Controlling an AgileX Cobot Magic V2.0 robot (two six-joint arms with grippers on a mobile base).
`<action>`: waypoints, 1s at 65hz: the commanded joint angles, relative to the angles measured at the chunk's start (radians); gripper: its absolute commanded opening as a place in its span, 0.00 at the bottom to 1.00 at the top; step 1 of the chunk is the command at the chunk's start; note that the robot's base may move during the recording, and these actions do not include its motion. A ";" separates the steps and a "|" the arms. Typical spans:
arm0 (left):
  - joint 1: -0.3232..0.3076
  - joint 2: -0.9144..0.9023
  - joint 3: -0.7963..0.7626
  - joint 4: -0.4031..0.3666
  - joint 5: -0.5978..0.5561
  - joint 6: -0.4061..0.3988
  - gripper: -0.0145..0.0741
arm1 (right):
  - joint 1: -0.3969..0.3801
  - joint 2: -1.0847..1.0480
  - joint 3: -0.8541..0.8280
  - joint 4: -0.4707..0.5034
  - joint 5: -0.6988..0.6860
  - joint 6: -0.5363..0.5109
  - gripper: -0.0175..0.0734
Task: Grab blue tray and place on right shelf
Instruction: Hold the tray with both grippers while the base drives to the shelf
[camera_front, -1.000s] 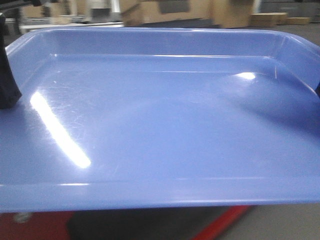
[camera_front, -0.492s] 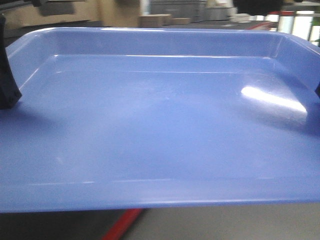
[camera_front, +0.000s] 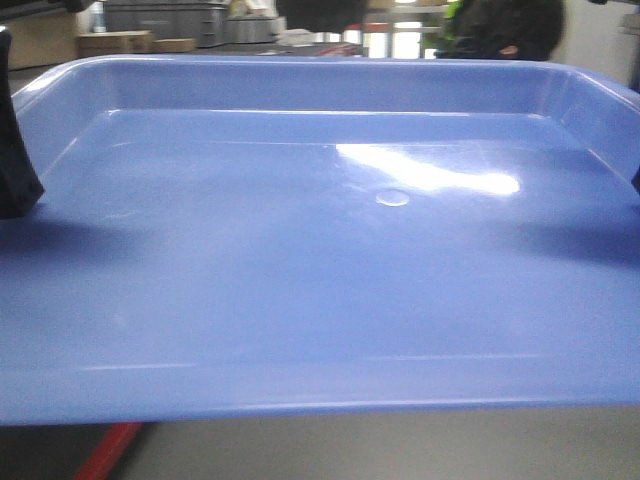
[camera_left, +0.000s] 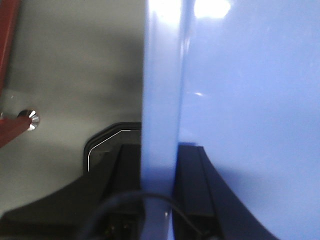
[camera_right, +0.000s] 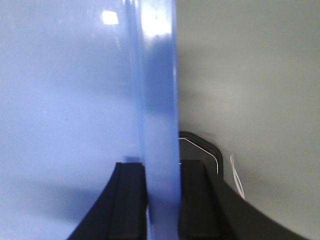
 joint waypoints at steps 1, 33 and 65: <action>-0.007 -0.023 -0.021 0.025 0.002 -0.018 0.17 | -0.004 -0.023 -0.027 -0.037 -0.018 0.013 0.40; -0.007 -0.023 -0.021 0.025 0.002 -0.018 0.17 | -0.004 -0.023 -0.027 -0.037 -0.017 0.013 0.40; -0.007 -0.023 -0.021 0.025 0.003 -0.018 0.17 | -0.004 -0.023 -0.027 -0.037 -0.015 0.013 0.40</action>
